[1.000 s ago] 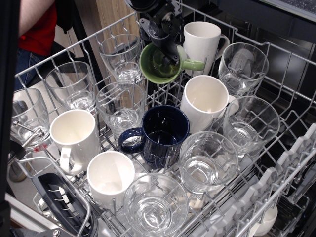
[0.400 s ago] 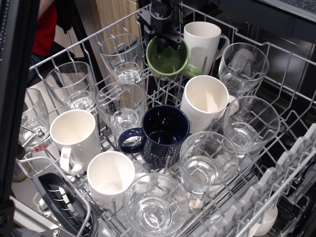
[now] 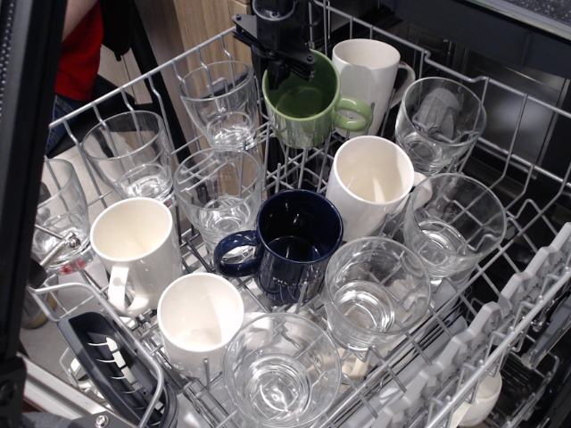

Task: Pick up green mug

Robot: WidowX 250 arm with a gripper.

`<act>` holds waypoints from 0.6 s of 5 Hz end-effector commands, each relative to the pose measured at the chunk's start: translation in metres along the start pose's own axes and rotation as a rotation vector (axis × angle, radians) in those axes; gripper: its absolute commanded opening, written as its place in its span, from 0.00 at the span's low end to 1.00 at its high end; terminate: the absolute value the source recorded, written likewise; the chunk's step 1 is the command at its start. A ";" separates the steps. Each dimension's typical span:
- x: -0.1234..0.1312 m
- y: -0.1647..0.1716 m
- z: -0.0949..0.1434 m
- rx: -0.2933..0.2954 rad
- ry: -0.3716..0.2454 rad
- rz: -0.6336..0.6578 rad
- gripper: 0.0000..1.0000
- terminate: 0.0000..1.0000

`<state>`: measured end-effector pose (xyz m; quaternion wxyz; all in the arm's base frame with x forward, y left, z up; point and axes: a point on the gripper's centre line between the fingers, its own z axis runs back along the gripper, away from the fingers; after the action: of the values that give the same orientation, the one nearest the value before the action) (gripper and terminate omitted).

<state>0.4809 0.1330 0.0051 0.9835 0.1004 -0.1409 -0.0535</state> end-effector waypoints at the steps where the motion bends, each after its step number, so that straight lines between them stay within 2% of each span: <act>1: 0.034 0.020 0.047 -0.046 -0.075 0.015 0.00 0.00; 2: 0.034 0.018 0.068 -0.098 0.000 0.051 0.00 0.00; 3: 0.026 0.016 0.089 -0.172 0.042 0.082 0.00 0.00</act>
<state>0.4683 0.1197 0.0284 0.9988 -0.0151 -0.0376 -0.0286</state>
